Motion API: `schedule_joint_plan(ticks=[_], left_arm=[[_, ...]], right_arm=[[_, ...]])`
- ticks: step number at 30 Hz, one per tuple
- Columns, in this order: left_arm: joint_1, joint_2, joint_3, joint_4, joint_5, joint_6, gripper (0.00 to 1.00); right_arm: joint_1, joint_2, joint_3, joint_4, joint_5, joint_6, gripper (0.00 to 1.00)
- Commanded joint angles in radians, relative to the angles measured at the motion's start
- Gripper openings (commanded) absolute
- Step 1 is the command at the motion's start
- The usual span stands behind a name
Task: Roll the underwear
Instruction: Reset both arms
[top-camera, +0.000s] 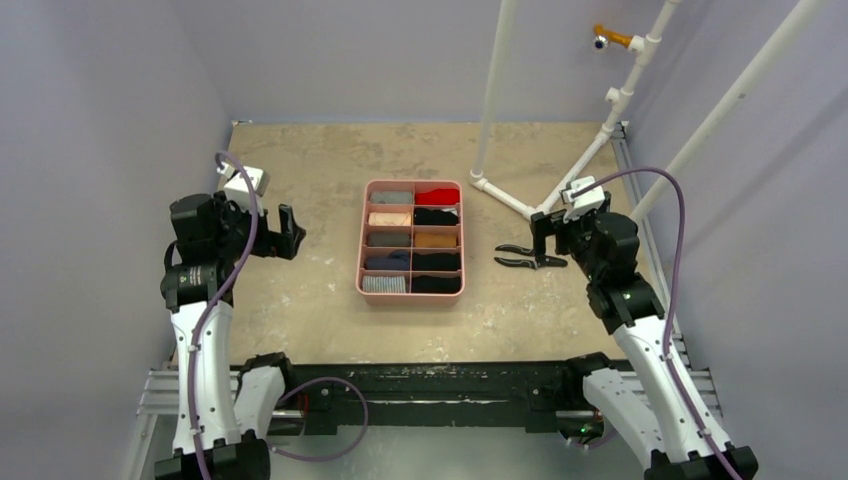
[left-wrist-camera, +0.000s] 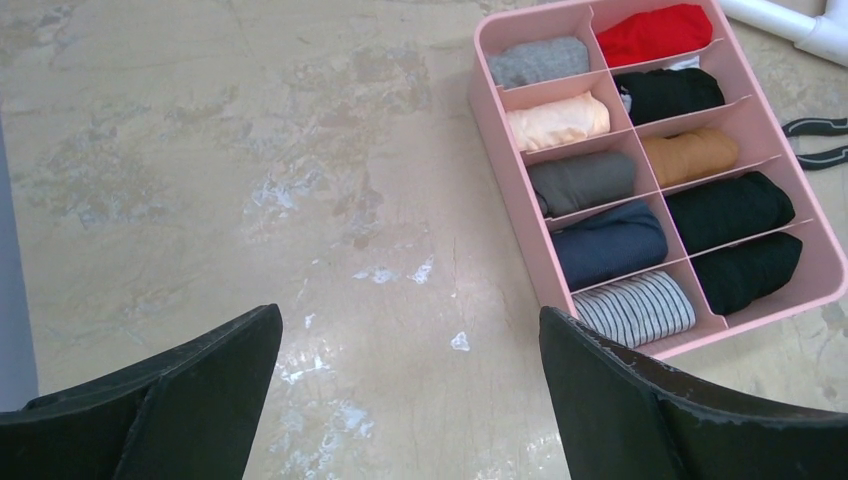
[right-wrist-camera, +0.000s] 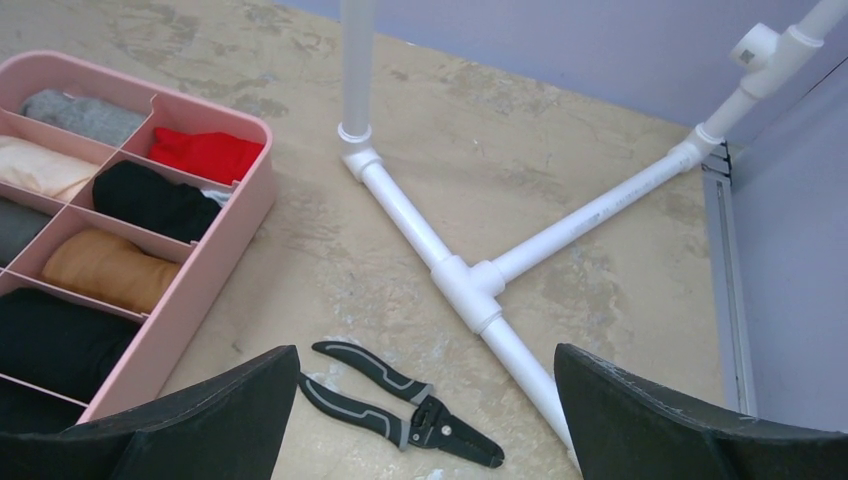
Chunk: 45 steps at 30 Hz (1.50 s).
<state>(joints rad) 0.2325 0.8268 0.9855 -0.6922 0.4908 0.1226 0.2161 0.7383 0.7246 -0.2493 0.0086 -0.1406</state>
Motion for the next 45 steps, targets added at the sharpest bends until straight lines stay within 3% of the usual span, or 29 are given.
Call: schedule_joint_plan(ticks=[1, 10, 22, 45], left_arm=[[-0.001, -0.042, 0.026, -0.022, 0.006, 0.015, 1.00], [-0.002, -0.005, -0.028, -0.091, 0.094, -0.015, 1.00], [-0.001, -0.294, -0.245, 0.170, 0.054, -0.040, 1.00], [0.076, -0.319, -0.291, 0.180, 0.086, -0.006, 1.00]], right_arm=[[-0.008, -0.036, -0.004, 0.008, -0.005, -0.034, 0.99], [-0.027, -0.072, 0.006, -0.004, -0.006, -0.036, 0.99], [-0.116, -0.153, 0.006, -0.008, -0.044, -0.044, 0.99], [-0.123, -0.165, -0.019, -0.004, -0.094, -0.075, 0.99]])
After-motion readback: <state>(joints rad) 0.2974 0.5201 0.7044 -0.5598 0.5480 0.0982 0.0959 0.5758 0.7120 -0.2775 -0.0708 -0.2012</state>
